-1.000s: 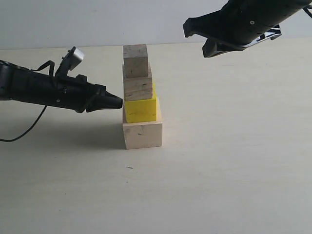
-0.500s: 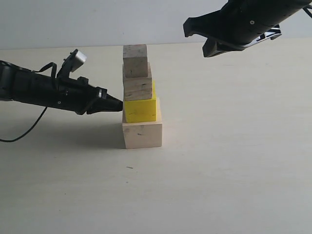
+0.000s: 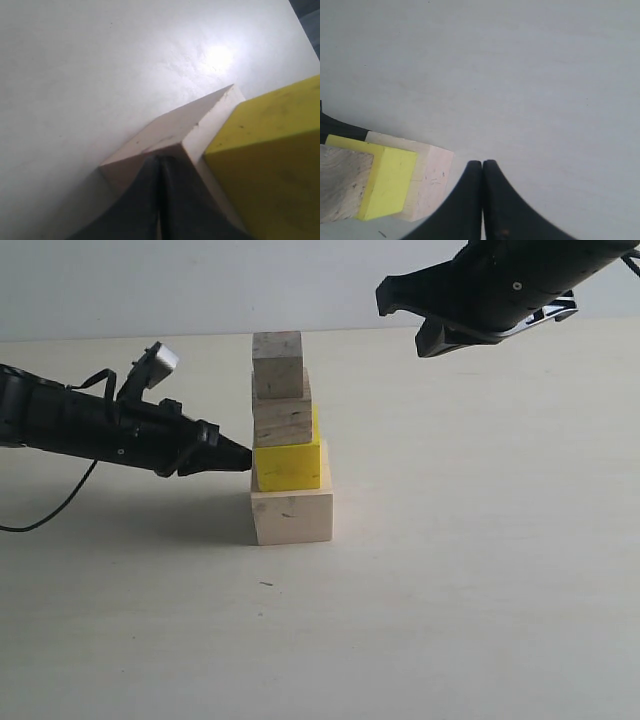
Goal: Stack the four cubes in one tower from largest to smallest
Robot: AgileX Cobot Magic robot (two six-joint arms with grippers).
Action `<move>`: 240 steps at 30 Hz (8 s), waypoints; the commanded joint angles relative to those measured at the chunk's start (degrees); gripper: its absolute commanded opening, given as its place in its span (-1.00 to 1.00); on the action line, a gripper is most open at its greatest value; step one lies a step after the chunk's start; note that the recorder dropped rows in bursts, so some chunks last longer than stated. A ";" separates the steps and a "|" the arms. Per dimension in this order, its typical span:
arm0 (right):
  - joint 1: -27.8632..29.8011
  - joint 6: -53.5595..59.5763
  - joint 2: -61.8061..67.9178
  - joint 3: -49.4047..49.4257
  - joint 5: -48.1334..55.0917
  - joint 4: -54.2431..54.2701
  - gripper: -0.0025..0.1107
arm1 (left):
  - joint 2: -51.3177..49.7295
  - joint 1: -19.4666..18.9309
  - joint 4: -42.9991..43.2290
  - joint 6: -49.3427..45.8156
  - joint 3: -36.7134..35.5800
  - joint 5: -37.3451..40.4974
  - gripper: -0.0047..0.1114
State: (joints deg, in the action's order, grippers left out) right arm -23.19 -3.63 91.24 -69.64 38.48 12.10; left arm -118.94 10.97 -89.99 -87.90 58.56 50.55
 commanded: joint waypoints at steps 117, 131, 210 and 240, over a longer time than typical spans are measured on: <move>0.19 -14.45 -53.78 28.28 -20.77 -23.08 -0.96 | 114.02 -12.62 78.77 89.81 -45.46 -42.52 -0.92; 0.19 -14.45 -53.78 28.28 -20.77 -23.08 -0.96 | 115.17 -12.62 84.10 88.28 -48.56 -40.17 -0.92; 0.19 -14.45 -53.78 28.28 -20.77 -23.08 -0.96 | 118.94 -15.51 83.23 79.23 -58.56 -29.94 -0.92; 22.24 -16.47 -81.26 63.75 -33.88 -28.61 -0.96 | 118.94 -15.51 83.23 79.23 -58.56 -29.94 -0.92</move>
State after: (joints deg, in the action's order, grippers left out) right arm 0.59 -20.10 11.81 -7.71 5.53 -16.44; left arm -0.40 -4.44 -6.39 -8.48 0.11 20.94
